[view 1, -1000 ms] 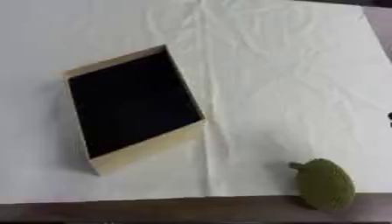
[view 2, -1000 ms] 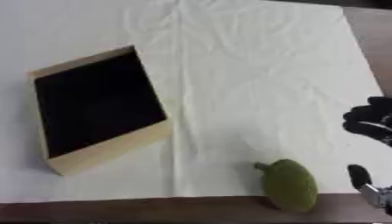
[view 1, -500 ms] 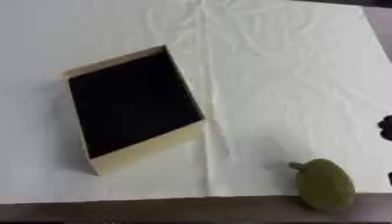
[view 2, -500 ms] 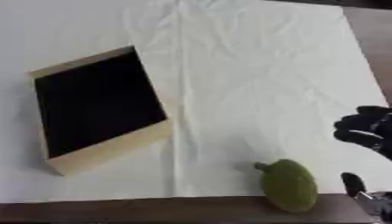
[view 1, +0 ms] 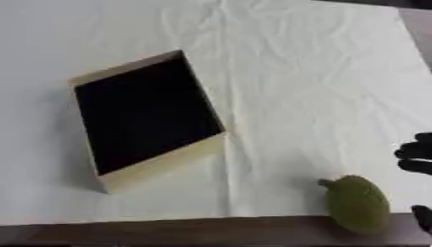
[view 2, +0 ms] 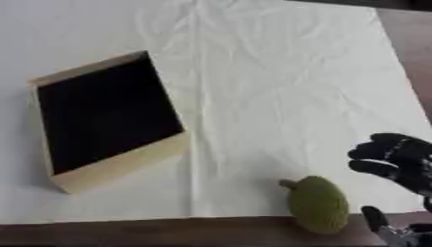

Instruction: Pick up objects on the table and place them in the box.

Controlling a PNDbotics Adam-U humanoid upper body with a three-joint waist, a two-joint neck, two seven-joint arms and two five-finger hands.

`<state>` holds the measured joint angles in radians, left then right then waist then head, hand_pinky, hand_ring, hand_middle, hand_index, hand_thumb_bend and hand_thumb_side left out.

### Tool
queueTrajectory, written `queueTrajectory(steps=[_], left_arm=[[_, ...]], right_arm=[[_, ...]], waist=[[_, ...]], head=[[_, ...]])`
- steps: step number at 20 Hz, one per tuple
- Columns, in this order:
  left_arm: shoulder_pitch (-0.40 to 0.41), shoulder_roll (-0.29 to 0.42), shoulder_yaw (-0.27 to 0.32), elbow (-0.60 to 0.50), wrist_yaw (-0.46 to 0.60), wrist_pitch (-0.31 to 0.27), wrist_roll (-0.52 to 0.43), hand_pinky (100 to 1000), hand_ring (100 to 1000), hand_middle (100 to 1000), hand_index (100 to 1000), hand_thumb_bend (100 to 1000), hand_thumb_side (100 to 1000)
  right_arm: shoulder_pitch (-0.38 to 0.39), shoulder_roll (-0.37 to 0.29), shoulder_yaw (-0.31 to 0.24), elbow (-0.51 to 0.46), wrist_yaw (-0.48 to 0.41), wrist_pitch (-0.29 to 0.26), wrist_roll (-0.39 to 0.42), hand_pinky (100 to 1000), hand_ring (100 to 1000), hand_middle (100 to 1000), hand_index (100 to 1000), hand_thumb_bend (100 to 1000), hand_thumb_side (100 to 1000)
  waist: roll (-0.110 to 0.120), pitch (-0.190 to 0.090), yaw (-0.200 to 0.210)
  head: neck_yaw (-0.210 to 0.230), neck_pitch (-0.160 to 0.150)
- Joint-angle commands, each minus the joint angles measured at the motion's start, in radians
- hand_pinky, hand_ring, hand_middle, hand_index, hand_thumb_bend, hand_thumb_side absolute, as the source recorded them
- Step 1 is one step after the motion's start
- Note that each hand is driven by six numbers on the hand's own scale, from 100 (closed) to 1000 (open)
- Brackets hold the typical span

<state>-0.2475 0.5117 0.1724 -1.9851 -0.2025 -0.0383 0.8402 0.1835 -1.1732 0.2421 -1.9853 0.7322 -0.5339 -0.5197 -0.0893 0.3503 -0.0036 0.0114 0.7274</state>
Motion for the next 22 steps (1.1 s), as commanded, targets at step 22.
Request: queueTrajectory(steps=[22], left_arm=[[-0.009, 0.023, 0.000, -0.015, 0.002, -0.001, -0.006, 562, 682, 683, 712, 891, 772]], right_arm=[[-0.055, -0.032, 0.022, -0.015, 0.052, -0.076, 0.204, 874, 895, 887, 908, 322, 222]], waist=[[-0.018, -0.031, 0.011]], head=[[-0.009, -0.002]])
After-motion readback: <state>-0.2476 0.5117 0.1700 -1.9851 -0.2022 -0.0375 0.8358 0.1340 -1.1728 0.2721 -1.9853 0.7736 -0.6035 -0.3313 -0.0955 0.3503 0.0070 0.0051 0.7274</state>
